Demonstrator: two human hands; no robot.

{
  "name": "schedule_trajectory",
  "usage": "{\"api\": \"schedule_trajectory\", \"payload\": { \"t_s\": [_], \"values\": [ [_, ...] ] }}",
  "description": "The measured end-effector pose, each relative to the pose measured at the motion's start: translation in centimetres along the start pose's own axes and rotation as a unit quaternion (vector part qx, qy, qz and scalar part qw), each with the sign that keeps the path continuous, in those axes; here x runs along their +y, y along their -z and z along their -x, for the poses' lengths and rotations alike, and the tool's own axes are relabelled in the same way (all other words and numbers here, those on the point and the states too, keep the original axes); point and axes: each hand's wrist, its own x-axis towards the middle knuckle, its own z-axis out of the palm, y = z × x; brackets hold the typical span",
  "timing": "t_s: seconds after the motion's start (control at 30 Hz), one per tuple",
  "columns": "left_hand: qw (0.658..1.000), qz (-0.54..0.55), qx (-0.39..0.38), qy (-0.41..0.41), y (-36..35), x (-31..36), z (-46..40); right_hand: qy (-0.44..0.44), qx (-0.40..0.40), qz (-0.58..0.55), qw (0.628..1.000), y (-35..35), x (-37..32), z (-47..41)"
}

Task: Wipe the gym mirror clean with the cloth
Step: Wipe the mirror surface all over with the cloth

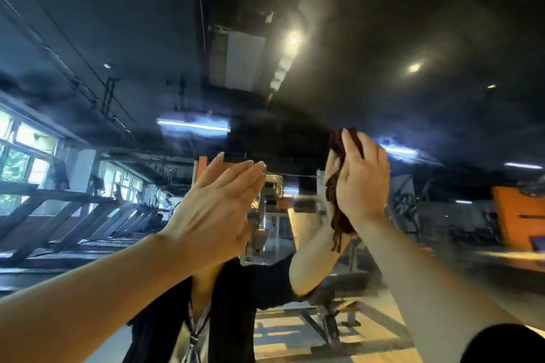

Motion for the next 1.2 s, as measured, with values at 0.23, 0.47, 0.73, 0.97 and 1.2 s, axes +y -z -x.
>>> {"api": "schedule_trajectory", "payload": {
  "t_s": [0.23, 0.47, 0.73, 0.97, 1.2],
  "values": [
    [0.998, -0.01, 0.022, 0.05, -0.8, 2.4, -3.8, 0.033, 0.007, -0.08, 0.996, -2.0, -7.2, 0.4],
    [0.996, -0.064, -0.006, 0.055, -1.3, 2.9, -5.1, 0.027, -0.011, -0.054, 0.998, 0.0, 4.7, -2.3],
    [0.995, -0.045, 0.018, 0.082, -1.1, 3.9, -5.1, 0.033, -0.011, -0.07, 0.997, -1.5, -2.8, -2.4],
    [0.991, -0.051, 0.011, 0.122, 0.9, 0.3, -2.2, 0.132, -0.038, -0.074, 0.988, -1.4, 0.2, -3.2],
    [0.986, -0.088, -0.007, 0.14, 1.2, -1.9, -0.2, 0.042, -0.003, -0.107, 0.993, -3.1, -7.1, -3.4]
  ]
}}
